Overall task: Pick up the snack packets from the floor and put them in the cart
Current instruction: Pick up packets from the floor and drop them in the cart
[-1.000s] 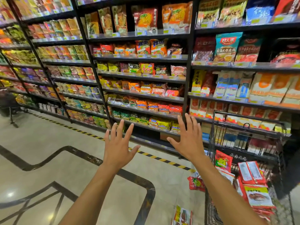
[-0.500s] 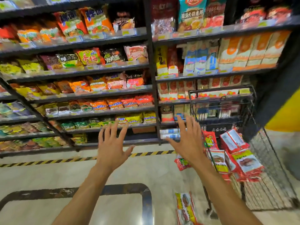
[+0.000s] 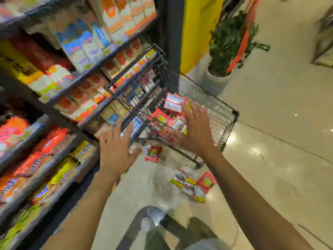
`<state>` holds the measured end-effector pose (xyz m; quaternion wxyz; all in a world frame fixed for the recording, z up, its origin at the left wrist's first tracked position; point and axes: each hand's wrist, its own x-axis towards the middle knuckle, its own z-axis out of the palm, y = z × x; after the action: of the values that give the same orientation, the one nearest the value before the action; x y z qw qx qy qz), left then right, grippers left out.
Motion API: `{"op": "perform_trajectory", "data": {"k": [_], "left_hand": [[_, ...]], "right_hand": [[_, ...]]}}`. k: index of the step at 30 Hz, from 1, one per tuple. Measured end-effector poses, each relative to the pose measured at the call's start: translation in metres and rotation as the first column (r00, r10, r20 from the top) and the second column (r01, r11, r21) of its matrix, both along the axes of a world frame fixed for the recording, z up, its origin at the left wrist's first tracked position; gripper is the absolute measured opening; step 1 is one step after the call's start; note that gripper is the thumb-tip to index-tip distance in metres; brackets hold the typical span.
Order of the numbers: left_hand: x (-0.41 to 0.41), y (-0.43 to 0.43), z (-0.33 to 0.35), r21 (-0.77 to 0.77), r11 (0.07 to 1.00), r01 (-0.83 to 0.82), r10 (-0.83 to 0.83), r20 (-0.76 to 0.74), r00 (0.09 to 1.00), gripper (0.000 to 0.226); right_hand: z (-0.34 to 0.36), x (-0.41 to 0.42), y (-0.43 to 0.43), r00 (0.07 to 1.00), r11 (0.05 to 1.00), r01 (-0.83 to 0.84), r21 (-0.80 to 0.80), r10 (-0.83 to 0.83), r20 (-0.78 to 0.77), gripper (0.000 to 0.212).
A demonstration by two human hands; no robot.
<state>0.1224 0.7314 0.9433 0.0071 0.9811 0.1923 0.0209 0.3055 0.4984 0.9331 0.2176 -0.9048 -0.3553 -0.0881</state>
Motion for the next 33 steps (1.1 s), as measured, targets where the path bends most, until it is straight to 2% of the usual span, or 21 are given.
{"op": "perform_trajectory", "data": {"k": [6,10,12,16,20,24,27,30,33], "left_hand": [[0.077,-0.019,-0.036,-0.095,0.920,0.380,-0.382,0.000,0.924,0.087],[0.104,-0.059,-0.087,-0.181,0.820,0.542,-0.561,-0.072,0.825,0.083],[0.113,-0.082,-0.119,-0.165,0.773,0.612,-0.632,-0.127,0.764,0.084],[0.117,-0.121,-0.186,-0.175,0.713,0.679,-0.701,-0.199,0.685,0.085],[0.117,-0.162,-0.288,-0.203,0.685,0.700,-0.727,-0.265,0.634,0.085],[0.117,-0.190,-0.403,-0.219,0.662,0.717,-0.748,-0.257,0.612,0.083],[0.120,-0.207,-0.493,-0.232,0.695,0.681,-0.716,-0.309,0.626,0.086],[0.129,-0.218,-0.588,-0.245,0.696,0.675,-0.718,-0.273,0.641,0.082],[0.141,-0.224,-0.687,-0.272,0.668,0.692,-0.744,-0.254,0.618,0.076]], "right_hand": [[-0.021,-0.011,-0.058,0.939,0.937,0.343,0.067,-0.344,0.005,0.091],[-0.057,-0.039,-0.118,0.833,0.831,0.554,0.060,-0.552,-0.047,0.093],[-0.083,-0.052,-0.153,0.760,0.758,0.650,0.053,-0.646,-0.075,0.093],[-0.144,-0.077,-0.209,0.651,0.653,0.756,0.034,-0.748,-0.130,0.092],[-0.244,-0.089,-0.257,0.588,0.602,0.798,-0.028,-0.787,-0.187,0.091],[-0.365,-0.093,-0.284,0.597,0.621,0.783,-0.038,-0.768,-0.234,0.089],[-0.464,-0.090,-0.291,0.578,0.621,0.782,-0.061,-0.758,-0.302,0.090],[-0.566,-0.081,-0.295,0.552,0.613,0.784,-0.093,-0.758,-0.346,0.092],[-0.670,-0.068,-0.298,0.505,0.593,0.791,-0.150,-0.771,-0.388,0.094]]}}
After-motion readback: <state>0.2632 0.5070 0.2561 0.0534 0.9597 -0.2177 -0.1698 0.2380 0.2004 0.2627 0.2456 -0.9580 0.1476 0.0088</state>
